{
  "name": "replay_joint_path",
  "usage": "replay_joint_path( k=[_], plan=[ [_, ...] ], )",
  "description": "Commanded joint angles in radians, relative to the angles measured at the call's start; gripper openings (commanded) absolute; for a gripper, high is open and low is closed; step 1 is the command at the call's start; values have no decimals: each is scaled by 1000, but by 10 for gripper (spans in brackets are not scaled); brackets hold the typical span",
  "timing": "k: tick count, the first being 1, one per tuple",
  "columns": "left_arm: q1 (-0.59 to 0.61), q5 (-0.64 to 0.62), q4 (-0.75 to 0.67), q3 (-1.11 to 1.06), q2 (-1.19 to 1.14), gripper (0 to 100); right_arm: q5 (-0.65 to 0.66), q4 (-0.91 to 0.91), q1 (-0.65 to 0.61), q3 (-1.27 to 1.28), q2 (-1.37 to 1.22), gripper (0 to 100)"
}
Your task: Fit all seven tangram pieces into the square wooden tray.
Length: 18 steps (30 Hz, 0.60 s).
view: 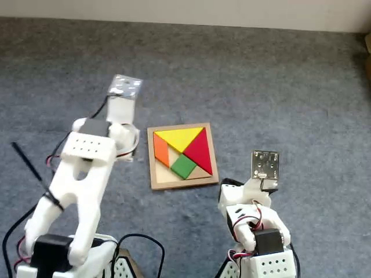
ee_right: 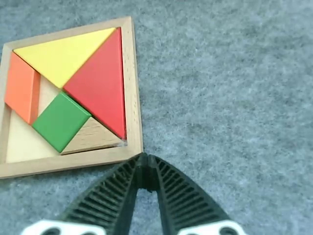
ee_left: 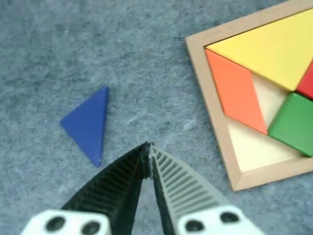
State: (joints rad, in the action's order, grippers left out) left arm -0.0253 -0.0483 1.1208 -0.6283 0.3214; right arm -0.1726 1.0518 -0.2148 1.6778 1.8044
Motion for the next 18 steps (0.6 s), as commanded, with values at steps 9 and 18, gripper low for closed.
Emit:
replay_joint_path(
  k=[9,18],
  plan=[
    [174,14,-80,-104,116,6,11,8,21,136,-13,4],
    [173,15,-175,-225,170,5,11,8,21,136,-13,4]
  ],
)
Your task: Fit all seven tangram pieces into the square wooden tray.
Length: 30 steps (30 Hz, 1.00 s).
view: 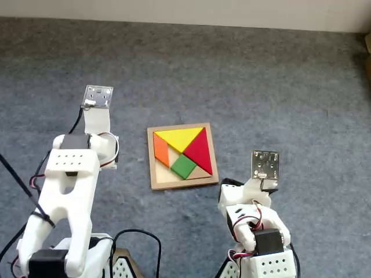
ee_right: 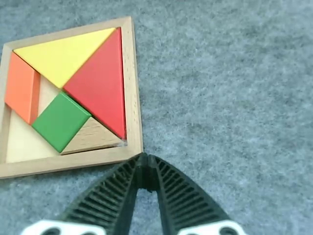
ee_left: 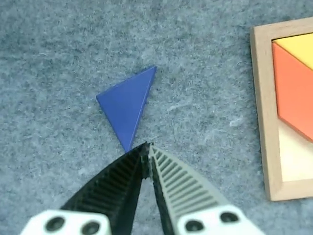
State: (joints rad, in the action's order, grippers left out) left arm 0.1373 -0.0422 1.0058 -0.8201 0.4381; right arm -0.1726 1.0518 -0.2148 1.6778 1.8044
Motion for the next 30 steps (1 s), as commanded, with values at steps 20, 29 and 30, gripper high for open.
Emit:
replay_joint_path(
  k=[20,29,30],
  plan=[
    [255,247,166,453,-328,251,11,8,21,136,-13,4],
    [165,502,298,711,-653,255,11,8,21,136,-13,4],
    [165,520,293,730,-679,255,11,8,21,136,-13,4]
  ],
)
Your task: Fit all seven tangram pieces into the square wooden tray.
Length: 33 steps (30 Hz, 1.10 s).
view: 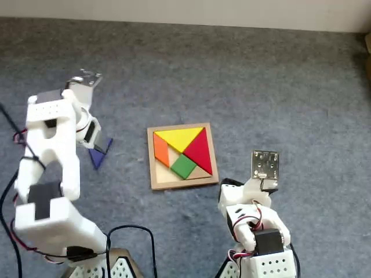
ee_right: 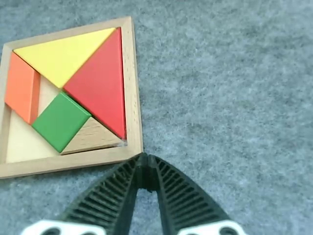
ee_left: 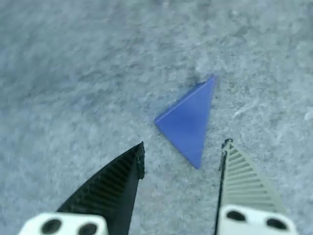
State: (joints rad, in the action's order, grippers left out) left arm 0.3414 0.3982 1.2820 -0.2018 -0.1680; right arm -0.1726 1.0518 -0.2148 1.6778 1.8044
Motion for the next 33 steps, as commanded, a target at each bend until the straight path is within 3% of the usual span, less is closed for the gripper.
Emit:
replay_joint_path(
  k=[1,8,18,33],
  plan=[
    [-39,95,15,134,-99,255,11,8,21,136,-13,4],
    [-35,196,15,278,-275,255,11,8,21,136,-13,4],
    [-18,204,17,394,-458,252,11,8,21,136,-13,4],
    [48,144,101,387,-360,256,11,8,21,136,-13,4]
  ],
)
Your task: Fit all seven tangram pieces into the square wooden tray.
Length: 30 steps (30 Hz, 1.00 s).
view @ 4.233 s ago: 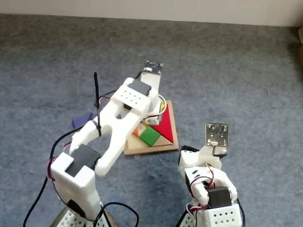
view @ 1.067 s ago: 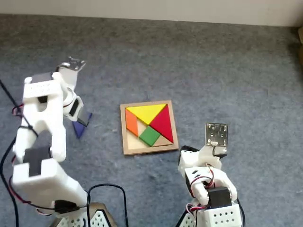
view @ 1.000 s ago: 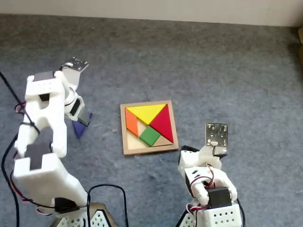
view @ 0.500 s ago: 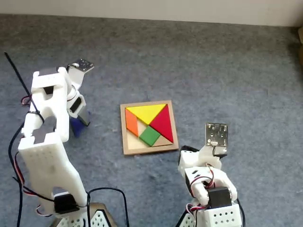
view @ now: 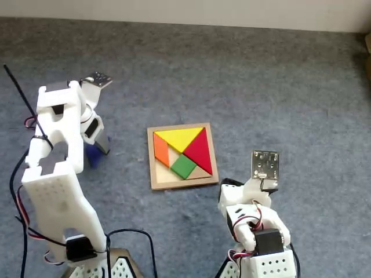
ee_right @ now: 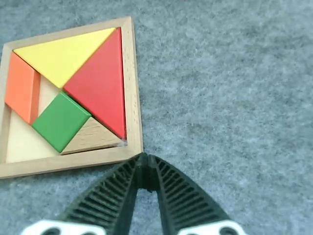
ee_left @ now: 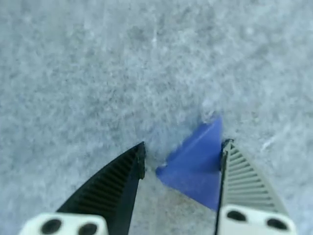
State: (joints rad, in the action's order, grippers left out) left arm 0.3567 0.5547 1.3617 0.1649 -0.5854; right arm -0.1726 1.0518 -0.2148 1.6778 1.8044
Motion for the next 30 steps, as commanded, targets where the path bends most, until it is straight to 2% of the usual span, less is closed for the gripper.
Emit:
replay_joint_path(
  k=[1,14,19,22,26,30],
  plan=[
    [39,-12,21,21,58,256,11,8,21,136,-13,4],
    [24,-9,12,-65,56,251,11,8,21,136,-13,4],
    [18,-9,20,-77,58,164,11,8,21,136,-13,4],
    [7,-14,26,-73,67,152,11,8,21,136,-13,4],
    [-16,-31,123,-33,91,150,11,8,21,136,-13,4],
    [-58,-124,198,-30,200,150,11,8,21,136,-13,4]
  ],
)
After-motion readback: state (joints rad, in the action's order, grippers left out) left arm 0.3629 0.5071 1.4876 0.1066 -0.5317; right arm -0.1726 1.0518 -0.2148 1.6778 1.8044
